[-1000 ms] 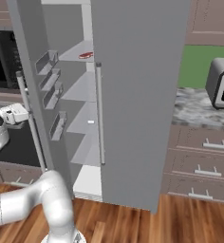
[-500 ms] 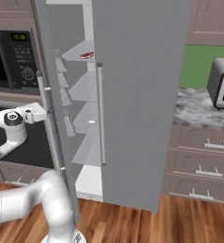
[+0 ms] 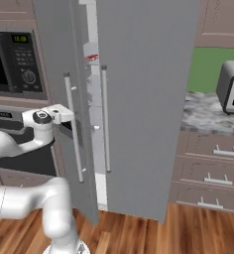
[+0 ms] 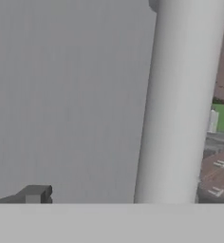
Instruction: There's a steak in the fridge that needs to be moved to the freezer for freezing. Pick up the steak from the fridge, place it on any shelf in the freezer, and close the fridge and freezer doors when done.
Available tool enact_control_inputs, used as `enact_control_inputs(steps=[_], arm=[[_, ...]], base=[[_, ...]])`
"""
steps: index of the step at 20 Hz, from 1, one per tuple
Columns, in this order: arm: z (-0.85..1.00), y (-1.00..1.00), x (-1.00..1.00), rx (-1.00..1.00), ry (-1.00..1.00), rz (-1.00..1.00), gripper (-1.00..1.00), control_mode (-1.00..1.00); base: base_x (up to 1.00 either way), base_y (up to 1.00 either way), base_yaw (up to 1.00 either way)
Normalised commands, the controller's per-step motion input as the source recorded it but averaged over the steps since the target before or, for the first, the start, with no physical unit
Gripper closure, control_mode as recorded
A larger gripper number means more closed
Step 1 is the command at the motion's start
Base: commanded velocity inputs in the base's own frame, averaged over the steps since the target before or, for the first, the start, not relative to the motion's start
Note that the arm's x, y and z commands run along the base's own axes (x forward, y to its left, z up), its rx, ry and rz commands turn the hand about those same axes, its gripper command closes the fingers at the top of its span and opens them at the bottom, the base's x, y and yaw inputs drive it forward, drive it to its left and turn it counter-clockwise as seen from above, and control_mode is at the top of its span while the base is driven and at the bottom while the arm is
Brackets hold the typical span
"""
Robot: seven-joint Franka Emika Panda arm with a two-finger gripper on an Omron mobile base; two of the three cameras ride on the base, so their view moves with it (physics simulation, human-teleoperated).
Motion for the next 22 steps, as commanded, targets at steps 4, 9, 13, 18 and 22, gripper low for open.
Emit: enact_control_inputs(steps=[4, 9, 13, 18, 22], arm=[[0.00, -0.39, 0.51, 0.07, 0.00, 0.13, -1.00, -1.00], [0.01, -0.38, 0.71, 0.07, 0.00, 0.15, -1.00, -1.00], [0.00, -0.35, 0.72, 0.06, 0.00, 0.18, -1.00, -1.00], [0.00, -0.22, 0.83, 0.03, 0.00, 0.15, -1.00, -1.00], [0.00, -0.18, 0.97, 0.02, 0.03, 0.15, -1.00, -1.00]], base=[[0.00, 0.00, 0.00], [0.00, 0.00, 0.00], [0.00, 0.00, 0.00], [0.00, 0.00, 0.00], [0.00, 0.00, 0.00]])
